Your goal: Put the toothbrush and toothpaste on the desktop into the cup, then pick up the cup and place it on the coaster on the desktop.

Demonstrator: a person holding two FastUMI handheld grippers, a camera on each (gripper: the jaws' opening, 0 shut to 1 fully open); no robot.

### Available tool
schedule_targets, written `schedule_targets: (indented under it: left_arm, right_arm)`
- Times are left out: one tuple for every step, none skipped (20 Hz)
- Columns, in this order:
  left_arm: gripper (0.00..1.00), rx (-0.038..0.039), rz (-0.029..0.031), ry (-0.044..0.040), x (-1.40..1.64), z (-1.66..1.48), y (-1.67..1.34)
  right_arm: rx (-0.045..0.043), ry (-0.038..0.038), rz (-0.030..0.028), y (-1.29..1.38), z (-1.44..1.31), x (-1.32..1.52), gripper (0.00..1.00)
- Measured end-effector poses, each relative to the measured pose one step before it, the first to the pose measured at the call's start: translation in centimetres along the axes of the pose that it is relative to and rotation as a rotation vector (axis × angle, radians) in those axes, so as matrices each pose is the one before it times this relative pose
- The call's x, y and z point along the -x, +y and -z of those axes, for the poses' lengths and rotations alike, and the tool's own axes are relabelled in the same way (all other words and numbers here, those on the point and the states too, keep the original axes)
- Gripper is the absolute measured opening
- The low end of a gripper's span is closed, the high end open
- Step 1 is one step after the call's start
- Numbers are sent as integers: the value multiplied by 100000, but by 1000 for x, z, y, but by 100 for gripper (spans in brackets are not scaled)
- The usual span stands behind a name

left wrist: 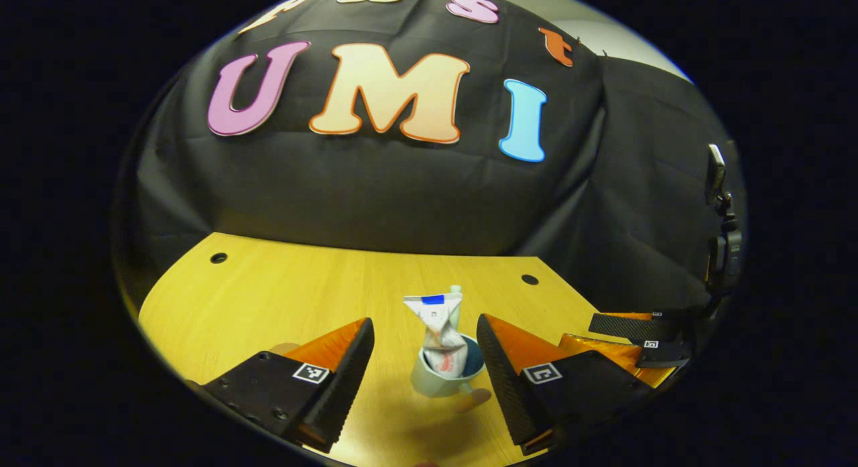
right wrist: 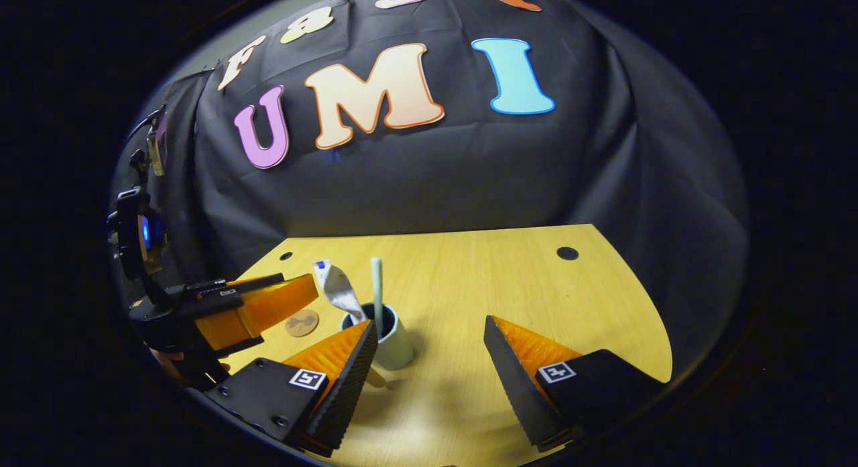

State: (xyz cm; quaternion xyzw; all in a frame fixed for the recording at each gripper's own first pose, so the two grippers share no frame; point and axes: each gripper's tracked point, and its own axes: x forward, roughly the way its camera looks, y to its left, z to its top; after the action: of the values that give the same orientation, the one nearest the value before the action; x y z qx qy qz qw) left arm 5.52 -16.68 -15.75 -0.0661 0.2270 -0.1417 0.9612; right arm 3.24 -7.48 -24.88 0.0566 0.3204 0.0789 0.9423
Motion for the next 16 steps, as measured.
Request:
schedule_targets:
  left_arm:
    - [90,-9,-2714,-1441,762,-390,803]
    - [90,-169,-3190,-1452,905,-189,968]
    - [92,-334,-2722,-1405,906,-351,1021]
    - [93,-209,-2860,-1338,791,-275,1061]
    - [94,-28,-2355,-710,715,-128,966]
    - [94,224,-1748,-230,727,100,940]
    - [94,599,-1276,-234,559,40,857]
    - [94,532,-1357,528,413,271,1001]
    - [94,476,-1258,1560,319,344,974]
    - [94,580,-846,882,370,397,938]
    - [94,544,-1125,-692,302,99,882]
    - [94,676,-1108,134,298,57,830]
    - [94,542,-761,552,248,224,775]
    - [94,97,-514,-122,292,158,708]
    - [94,-642,-808,-508,205,11,405]
    - [94,-820,-869,145,196,86,742]
  right_arm:
    - [418,1631,-2274,557,11,-153,98]
    - [590,1344,-2277,663,-54,-260,98]
    - [1179,2078,-1849,629,190,-396,98]
    - [1426,1713,-1254,563,105,-334,98]
    - [1475,2216,-45,269,174,-351,98]
    - [1281,3152,-336,377,395,-303,98]
    - [993,2646,-647,579,390,-258,98]
    - [1101,3041,126,485,477,-391,94]
    - [1269,3347,436,290,535,-280,94]
    - [1429,3283,-152,512,478,-325,94]
    - [1679,2561,201,403,420,-349,95]
    - [1487,2732,1538,76,345,-541,99]
    - [429,2246,1351,-42,118,-588,94]
    - [-406,2478,157,305,178,-445,99]
    - [-567,2938,-50,403,285,-392,95]
    - [-229,2987,648,182,388,-517,95]
